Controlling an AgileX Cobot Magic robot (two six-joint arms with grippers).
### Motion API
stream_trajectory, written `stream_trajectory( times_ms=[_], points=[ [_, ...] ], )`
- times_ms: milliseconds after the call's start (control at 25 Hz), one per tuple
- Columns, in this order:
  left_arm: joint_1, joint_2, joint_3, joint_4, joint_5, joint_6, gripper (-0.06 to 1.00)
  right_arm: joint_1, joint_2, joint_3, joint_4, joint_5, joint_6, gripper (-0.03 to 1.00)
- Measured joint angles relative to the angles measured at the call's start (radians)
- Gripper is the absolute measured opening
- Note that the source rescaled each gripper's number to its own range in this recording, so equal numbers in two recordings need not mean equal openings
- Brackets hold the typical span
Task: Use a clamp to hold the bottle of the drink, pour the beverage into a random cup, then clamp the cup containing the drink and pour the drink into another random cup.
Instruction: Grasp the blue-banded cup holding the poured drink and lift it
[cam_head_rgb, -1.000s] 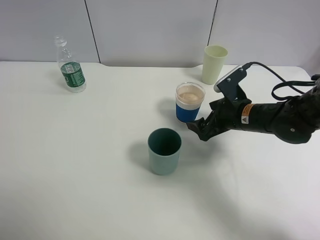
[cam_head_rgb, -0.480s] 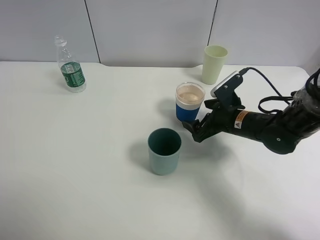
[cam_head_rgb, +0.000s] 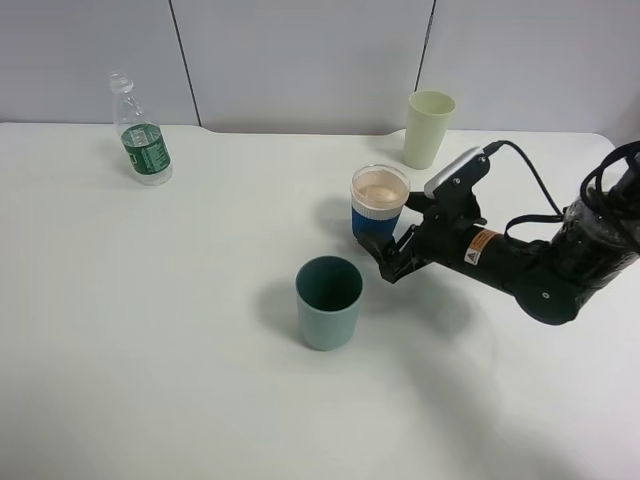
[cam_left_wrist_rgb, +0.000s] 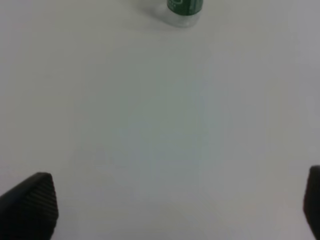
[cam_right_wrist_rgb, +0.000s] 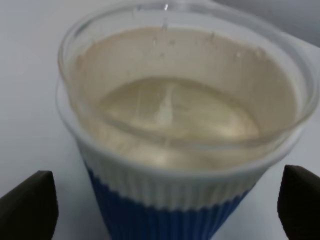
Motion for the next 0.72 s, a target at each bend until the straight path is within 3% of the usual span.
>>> stream_trajectory(
  times_ms=[360,720],
  points=[
    [0.000,0.000,0.000,0.000,0.000,0.000,1.00,-0.038,0.052,-0.017,-0.005,0.000,-0.024,0.66],
    [0.000,0.000,0.000,0.000,0.000,0.000,1.00,-0.039,0.056,-0.121,-0.102,0.000,-0.015,0.66]
  ],
)
